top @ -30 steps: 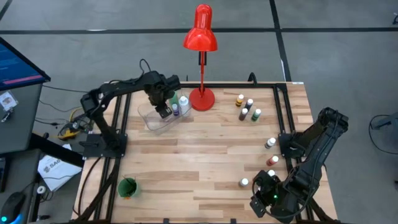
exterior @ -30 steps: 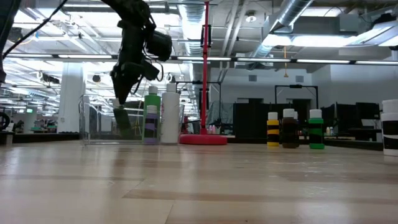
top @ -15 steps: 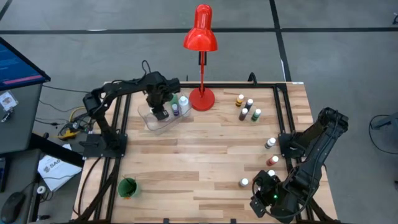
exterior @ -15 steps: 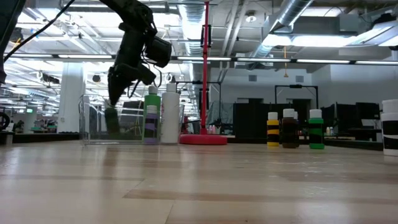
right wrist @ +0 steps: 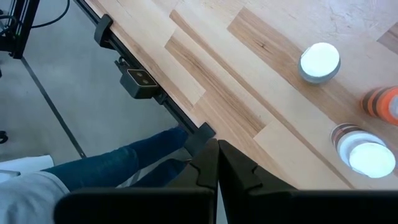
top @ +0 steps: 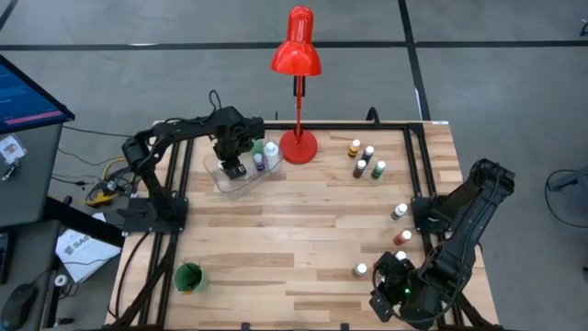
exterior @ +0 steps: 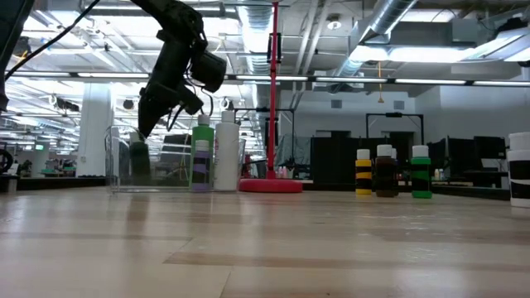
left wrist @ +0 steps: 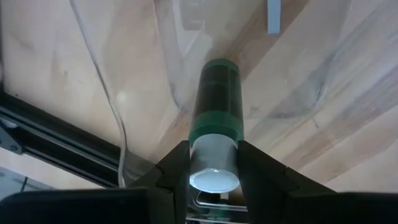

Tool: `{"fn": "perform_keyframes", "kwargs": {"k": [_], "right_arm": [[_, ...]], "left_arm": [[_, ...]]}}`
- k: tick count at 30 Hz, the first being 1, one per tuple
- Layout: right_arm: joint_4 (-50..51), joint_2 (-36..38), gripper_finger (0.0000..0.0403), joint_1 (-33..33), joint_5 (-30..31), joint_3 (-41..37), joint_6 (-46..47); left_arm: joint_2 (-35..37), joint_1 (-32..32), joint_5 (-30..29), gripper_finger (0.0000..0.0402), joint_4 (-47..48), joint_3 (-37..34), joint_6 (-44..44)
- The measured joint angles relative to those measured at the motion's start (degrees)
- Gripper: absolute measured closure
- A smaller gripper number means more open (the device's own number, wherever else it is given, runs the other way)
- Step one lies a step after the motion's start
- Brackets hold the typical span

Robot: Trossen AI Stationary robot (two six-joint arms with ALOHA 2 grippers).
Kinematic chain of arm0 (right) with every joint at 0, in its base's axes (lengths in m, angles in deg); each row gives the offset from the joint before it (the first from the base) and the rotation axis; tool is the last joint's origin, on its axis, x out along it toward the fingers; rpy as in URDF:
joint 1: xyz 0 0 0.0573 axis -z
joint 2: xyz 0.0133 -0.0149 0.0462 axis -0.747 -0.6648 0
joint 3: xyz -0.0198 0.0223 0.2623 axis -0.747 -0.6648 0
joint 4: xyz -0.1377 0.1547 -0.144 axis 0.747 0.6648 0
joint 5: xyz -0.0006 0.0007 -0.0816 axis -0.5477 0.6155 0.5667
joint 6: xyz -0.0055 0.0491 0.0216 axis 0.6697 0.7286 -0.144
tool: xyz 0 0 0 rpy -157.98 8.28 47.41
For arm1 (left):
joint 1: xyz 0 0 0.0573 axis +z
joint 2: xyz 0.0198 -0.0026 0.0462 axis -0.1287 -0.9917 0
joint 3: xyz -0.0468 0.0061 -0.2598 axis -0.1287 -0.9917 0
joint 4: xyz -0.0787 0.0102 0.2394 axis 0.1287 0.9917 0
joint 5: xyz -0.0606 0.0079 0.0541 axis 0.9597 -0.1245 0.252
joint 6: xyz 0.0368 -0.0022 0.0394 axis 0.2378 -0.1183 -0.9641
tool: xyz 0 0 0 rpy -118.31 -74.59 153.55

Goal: Pick & Place Paint Supplies
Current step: Put the green paint bottle into the transparent bin

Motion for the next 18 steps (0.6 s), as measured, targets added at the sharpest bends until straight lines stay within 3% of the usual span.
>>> {"fn": "perform_keyframes", "kwargs": {"k": [7,18], "right_arm": [[0.0,0.0,0.0401,0.0,0.0,0.0,-0.2],[0.0,0.0,0.0401,0.0,0.0,0.0,-0.2]], "left_arm": [[0.0,1.1,-0.2,0.0296,0.8,-4.4,0.0],[0.1,1.0,-1.6,0.0295,0.7,-4.8,0.0]]}}
